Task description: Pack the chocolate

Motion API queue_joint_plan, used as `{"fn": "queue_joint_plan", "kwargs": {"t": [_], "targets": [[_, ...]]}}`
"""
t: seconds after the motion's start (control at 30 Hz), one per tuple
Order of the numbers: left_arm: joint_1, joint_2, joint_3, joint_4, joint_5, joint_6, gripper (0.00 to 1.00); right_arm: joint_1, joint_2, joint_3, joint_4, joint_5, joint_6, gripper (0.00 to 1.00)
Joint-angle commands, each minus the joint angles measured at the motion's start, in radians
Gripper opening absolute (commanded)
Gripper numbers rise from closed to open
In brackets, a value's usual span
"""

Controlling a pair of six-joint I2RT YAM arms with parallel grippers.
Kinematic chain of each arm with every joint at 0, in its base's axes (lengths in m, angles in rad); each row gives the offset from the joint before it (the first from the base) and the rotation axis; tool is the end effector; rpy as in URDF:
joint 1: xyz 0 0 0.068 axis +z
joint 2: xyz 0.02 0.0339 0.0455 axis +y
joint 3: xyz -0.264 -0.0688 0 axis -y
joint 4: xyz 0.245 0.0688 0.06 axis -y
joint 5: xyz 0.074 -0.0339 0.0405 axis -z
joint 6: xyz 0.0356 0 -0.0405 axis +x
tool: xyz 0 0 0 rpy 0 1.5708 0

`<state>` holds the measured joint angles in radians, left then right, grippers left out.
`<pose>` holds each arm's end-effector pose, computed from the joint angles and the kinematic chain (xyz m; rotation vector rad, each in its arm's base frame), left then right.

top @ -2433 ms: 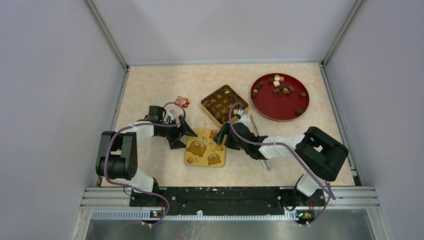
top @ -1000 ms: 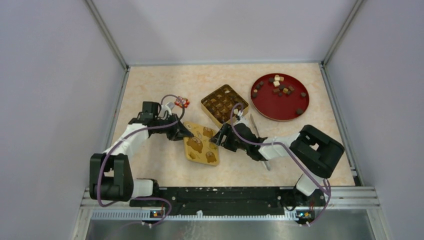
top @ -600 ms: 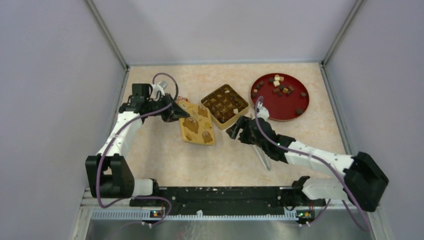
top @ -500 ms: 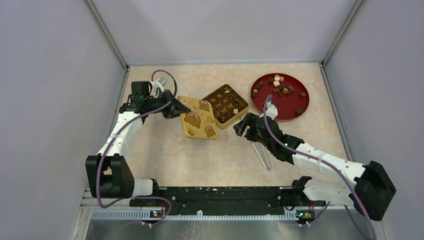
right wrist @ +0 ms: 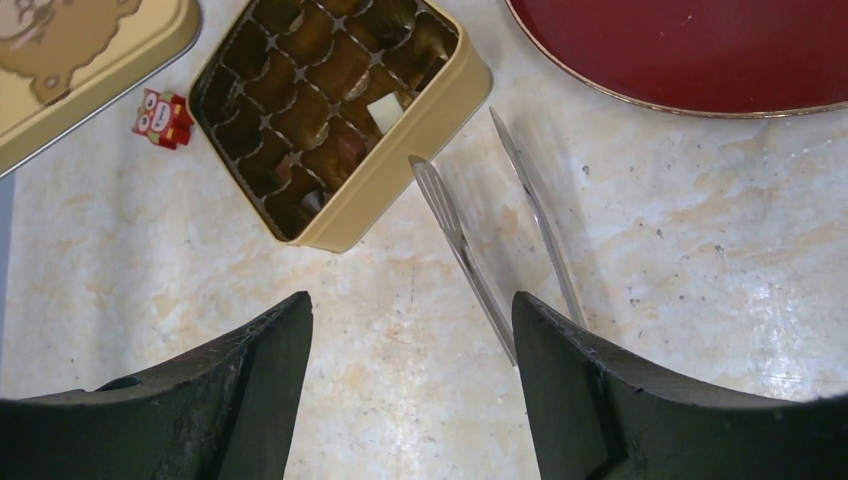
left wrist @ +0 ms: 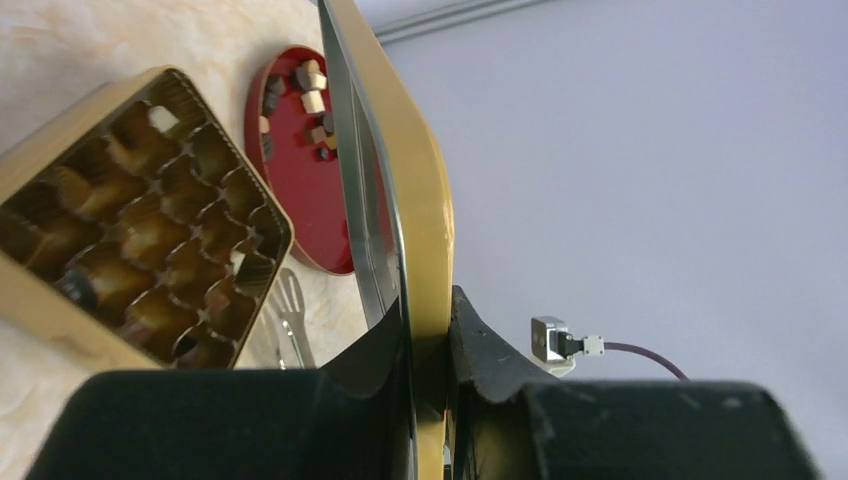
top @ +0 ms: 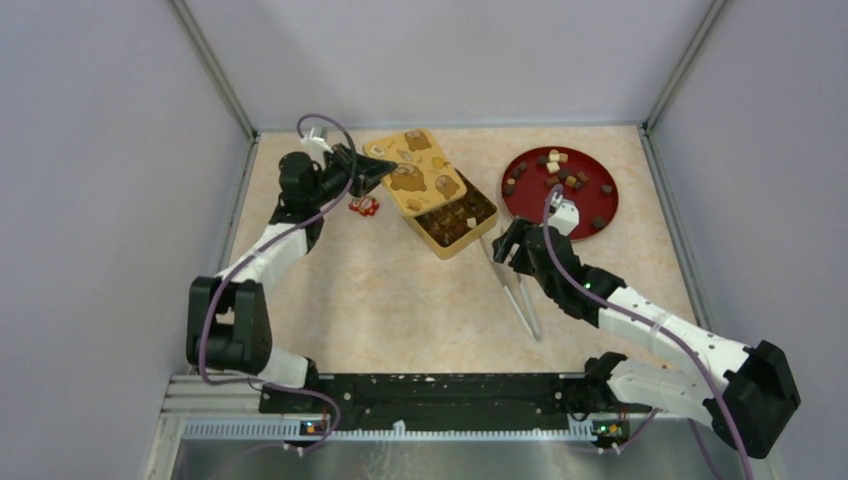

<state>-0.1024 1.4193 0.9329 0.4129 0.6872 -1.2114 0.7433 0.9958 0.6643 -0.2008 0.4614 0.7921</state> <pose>0.3220 -0.0558 0.3055 -0.4344 1.8258 -1.5150 0.1718 0.1364 0.2583 0.3263 2.0497 0.4689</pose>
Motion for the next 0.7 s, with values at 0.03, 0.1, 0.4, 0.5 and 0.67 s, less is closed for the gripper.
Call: {"fn": "queue_joint_plan", "kwargs": {"t": [0.03, 0.1, 0.4, 0.5, 0.67], "targets": [[-0.075, 0.19, 0.034, 0.454, -0.006, -0.147, 0.0, -0.004, 0.006, 0.036, -0.028, 0.026, -0.037, 0.7], [-0.09, 0.257, 0.033, 0.576, -0.015, -0.199, 0.0, -0.004, -0.002, 0.033, -0.069, 0.058, -0.035, 0.7], [-0.173, 0.388, -0.01, 0.703, -0.138, -0.223, 0.0, -0.004, -0.148, -0.04, -0.193, 0.145, 0.036, 0.71], [-0.18, 0.431, -0.022, 0.732, -0.154, -0.252, 0.0, -0.004, -0.181, -0.055, -0.204, 0.159, 0.044, 0.71], [-0.181, 0.515, -0.051, 0.848, -0.171, -0.318, 0.0, -0.004, -0.153, -0.046, -0.229, 0.161, 0.043, 0.71]]}}
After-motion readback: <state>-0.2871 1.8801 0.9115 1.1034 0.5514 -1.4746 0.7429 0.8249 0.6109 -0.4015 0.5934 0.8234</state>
